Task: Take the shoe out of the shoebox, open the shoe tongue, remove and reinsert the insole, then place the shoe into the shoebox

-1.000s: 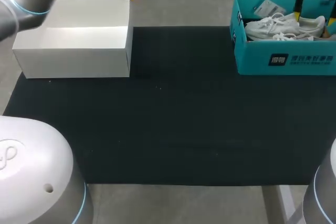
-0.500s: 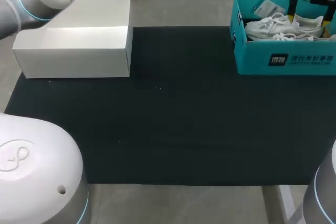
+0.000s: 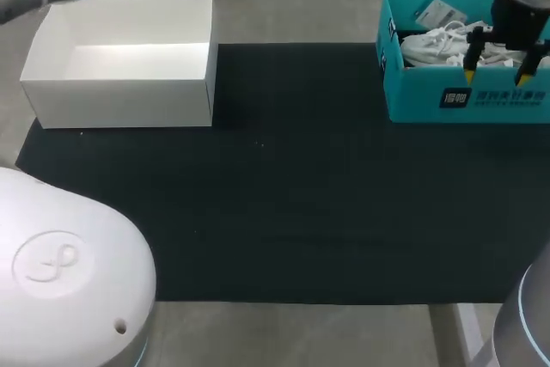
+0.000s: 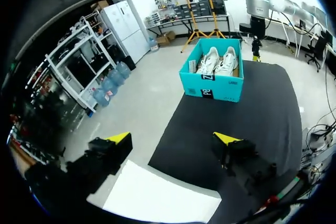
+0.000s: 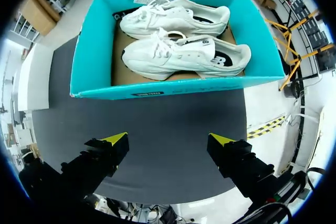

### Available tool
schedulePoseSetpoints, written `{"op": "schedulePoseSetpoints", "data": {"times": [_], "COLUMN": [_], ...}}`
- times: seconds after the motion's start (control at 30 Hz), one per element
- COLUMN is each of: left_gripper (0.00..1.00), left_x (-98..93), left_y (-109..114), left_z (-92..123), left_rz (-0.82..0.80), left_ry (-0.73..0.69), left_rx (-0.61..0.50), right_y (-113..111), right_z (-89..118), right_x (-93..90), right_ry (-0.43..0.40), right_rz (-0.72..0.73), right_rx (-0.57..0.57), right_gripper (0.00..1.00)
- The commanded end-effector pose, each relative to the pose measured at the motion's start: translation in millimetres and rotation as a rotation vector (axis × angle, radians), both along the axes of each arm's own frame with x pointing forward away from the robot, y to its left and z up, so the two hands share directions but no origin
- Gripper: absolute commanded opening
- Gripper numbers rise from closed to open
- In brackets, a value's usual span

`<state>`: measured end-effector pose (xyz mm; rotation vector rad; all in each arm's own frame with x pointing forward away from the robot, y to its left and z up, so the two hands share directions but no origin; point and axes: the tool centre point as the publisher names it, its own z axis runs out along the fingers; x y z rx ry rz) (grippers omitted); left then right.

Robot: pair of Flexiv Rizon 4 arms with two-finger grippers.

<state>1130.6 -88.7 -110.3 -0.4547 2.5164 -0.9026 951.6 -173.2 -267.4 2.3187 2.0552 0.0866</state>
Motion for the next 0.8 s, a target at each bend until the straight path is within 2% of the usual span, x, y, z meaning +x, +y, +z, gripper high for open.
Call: {"op": "schedulePoseSetpoints", "data": {"times": [0.03, 0.43, 0.6, 0.8], "left_gripper": [1.00, 1.00, 1.00, 1.00], "left_x": [-2.0, -29.7, -55.4, -73.2], "left_y": [3.8, 53.3, 77.4, 99.9], "left_z": [-2.6, -4.3, -21.4, -36.7], "left_rz": [0.819, 1.208, 1.378, 1.588], "left_ry": [0.706, 0.886, 0.977, 1.037], "left_rx": [-0.049, -0.164, -0.165, -0.207], "right_y": [5.6, 12.5, 11.5, 3.1], "right_z": [5.3, -11.5, -14.2, -16.4], "right_x": [-13.5, -32.2, -41.4, -53.0], "right_ry": [0.011, 0.059, 0.055, 0.080], "right_rz": [0.027, 0.053, 0.047, 0.075], "right_rx": [-0.030, -0.031, -0.009, -0.004], "right_gripper": [1.00, 1.00, 1.00, 1.00]}}
